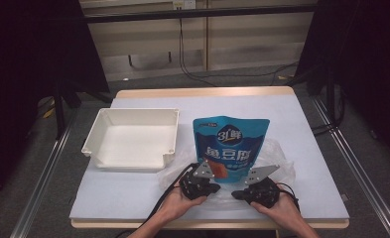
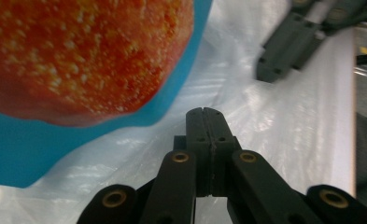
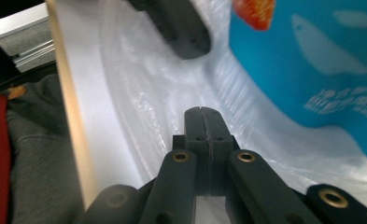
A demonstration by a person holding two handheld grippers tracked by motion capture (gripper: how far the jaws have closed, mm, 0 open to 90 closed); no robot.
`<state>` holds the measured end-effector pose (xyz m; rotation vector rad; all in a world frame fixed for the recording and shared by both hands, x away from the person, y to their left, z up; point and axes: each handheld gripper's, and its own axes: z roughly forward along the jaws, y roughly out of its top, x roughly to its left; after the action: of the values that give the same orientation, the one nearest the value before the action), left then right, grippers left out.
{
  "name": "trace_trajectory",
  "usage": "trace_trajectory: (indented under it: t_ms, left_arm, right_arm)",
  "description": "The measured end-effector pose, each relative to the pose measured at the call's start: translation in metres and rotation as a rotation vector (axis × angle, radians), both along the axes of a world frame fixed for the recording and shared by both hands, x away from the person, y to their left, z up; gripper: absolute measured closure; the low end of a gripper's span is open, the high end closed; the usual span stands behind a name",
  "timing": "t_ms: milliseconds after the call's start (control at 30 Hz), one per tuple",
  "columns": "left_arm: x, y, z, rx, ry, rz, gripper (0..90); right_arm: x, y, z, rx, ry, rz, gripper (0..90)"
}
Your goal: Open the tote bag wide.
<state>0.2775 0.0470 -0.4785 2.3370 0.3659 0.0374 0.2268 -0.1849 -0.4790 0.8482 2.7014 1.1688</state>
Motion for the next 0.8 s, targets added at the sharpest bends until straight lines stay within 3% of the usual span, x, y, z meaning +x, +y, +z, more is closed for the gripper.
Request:
trace_trajectory:
  t_ms: [67,100,133,200,233,267,300,400,500,533,567,600,633,700,800]
  left_arm:
    - [-0.002,-0.001,-0.001,-0.012,-0.002,0.012,90.0]
    - [-0.001,0.0,0.001,0.014,-0.016,-0.004,90.0]
    - [-0.001,0.0,-0.001,-0.015,-0.004,0.011,90.0]
    - [0.001,0.001,-0.001,-0.017,0.004,0.02,90.0]
    - [0.002,0.003,0.0,0.002,0.013,0.02,89.6]
    - [0.002,0.002,-0.001,-0.027,0.037,0.034,89.4]
    - [0.004,0.004,0.0,-0.014,0.027,0.008,89.1]
    - [0.001,0.005,-0.001,-0.032,0.004,-0.023,86.1]
    - [0.002,0.007,0.0,-0.034,0.032,-0.023,87.2]
    - [0.003,0.008,0.001,-0.029,0.024,-0.028,87.6]
    - [0.003,0.008,0.001,-0.046,0.041,-0.021,87.5]
    - [0.003,0.009,0.002,-0.061,0.051,-0.016,86.7]
    - [0.003,0.011,0.005,-0.045,0.04,-0.019,85.0]
    - [0.002,0.013,0.007,-0.091,0.043,-0.01,81.1]
    - [0.0,0.016,0.011,-0.103,0.032,-0.004,73.7]
  right_arm:
    - [-0.004,-0.001,0.0,-0.001,0.002,0.0,90.0]
    - [-0.006,-0.002,0.0,-0.005,0.0,-0.002,90.0]
    - [-0.007,-0.002,0.0,-0.006,0.0,-0.002,90.0]
    - [-0.008,-0.003,0.0,-0.002,0.001,0.008,90.0]
    - [-0.009,-0.004,0.0,-0.004,0.0,0.005,90.0]
    - [-0.009,-0.004,0.0,-0.004,-0.002,0.014,90.0]
    - [-0.01,-0.005,0.001,-0.008,0.0,0.015,90.0]
    - [-0.011,-0.007,0.001,-0.01,0.0,0.034,90.0]
    - [-0.012,-0.007,0.001,-0.01,-0.006,0.025,90.0]
    - [-0.012,-0.007,0.001,-0.011,-0.019,0.013,90.0]
    - [-0.012,-0.007,0.001,-0.01,-0.025,0.004,90.0]
    - [-0.012,-0.008,0.001,0.0,-0.03,0.006,90.0]
    - [-0.011,-0.01,0.001,0.008,-0.049,-0.007,89.2]
    - [-0.009,-0.015,0.004,0.044,-0.059,-0.029,88.2]
    - [-0.009,-0.022,0.009,0.103,-0.084,-0.067,80.3]
